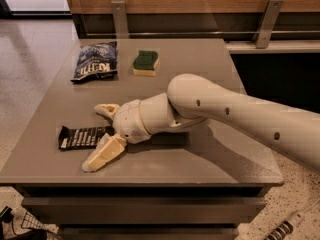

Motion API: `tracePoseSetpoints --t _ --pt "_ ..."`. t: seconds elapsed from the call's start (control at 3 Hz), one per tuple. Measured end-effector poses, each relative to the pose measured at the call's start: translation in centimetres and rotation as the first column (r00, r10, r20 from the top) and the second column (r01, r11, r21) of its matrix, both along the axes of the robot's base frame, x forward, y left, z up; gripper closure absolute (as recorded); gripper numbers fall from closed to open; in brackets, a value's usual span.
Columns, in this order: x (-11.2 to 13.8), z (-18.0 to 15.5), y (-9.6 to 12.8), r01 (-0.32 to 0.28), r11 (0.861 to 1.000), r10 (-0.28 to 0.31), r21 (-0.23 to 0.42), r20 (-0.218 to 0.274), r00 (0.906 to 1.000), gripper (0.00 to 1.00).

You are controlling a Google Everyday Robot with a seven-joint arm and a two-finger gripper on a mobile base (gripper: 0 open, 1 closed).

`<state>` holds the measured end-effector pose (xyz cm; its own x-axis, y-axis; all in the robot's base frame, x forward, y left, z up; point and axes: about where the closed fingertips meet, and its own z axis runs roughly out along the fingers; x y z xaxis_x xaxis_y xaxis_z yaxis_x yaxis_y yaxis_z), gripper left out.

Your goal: Pick rxbar chocolate

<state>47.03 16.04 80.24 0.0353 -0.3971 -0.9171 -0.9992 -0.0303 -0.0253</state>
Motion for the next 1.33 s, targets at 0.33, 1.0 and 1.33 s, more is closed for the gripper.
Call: tracePoseSetpoints --t 0.33,1.0,1.33 --pt "-0.01 0.48 -0.02 0.000 1.000 0.000 0.000 0.000 1.0000 0.64" --pt "-0.02 0.96 0.00 -0.001 1.000 0.001 0.000 0.000 1.0000 1.00" --pt "-0.02 0.97 0.00 -0.001 1.000 0.001 0.000 0.000 1.0000 1.00"
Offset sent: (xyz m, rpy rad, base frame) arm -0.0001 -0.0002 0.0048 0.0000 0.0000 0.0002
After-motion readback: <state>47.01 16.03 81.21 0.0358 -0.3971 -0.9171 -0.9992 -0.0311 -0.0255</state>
